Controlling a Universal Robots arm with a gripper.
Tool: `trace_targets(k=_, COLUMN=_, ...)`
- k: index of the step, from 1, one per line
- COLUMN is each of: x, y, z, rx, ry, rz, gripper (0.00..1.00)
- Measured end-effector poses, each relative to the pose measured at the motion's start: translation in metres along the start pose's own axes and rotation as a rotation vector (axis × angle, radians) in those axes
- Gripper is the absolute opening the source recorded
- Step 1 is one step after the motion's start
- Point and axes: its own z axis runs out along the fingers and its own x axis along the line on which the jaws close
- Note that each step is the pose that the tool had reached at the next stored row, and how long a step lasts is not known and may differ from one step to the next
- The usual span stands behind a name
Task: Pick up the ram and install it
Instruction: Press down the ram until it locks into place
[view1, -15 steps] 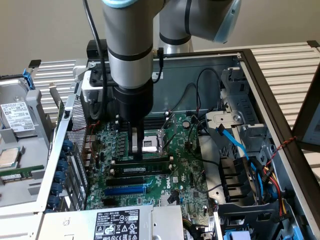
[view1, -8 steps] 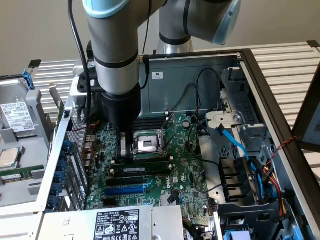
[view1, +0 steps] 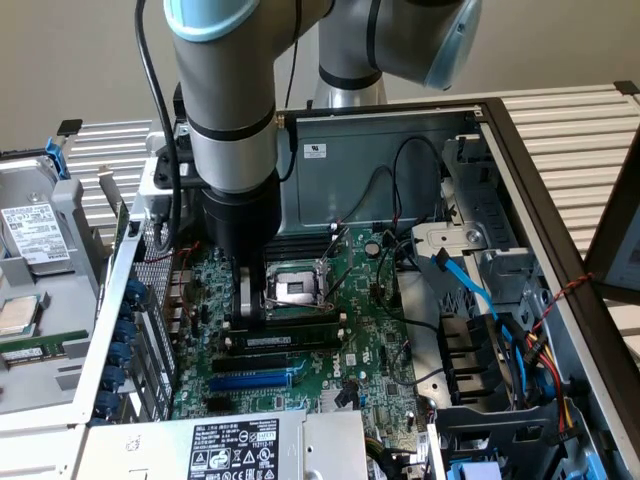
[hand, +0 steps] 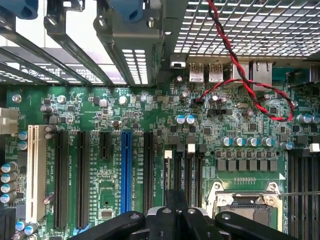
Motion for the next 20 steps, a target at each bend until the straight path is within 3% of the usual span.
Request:
trace_targets(k=3, x=0.0, y=-0.0003, z=-0.0102, rx=0.0002, ry=-0.0005, rz=0.0, gripper=0.11)
trace_targets(k=6, x=0.002, y=-0.0089, z=-0.022, rx=0.0, ry=-0.0017, rz=0.0, gripper=0.11)
trace_targets(k=13, x=0.008, y=-0.0296, z=-0.0236, rx=-0.0002, ry=-0.0021, rz=-0.002, gripper=0.11)
trace_targets(k=20, x=0.008, y=-0.0301, z=-0.0239, rx=-0.0001, ry=-0.0022, rz=-0.002, gripper=0.11)
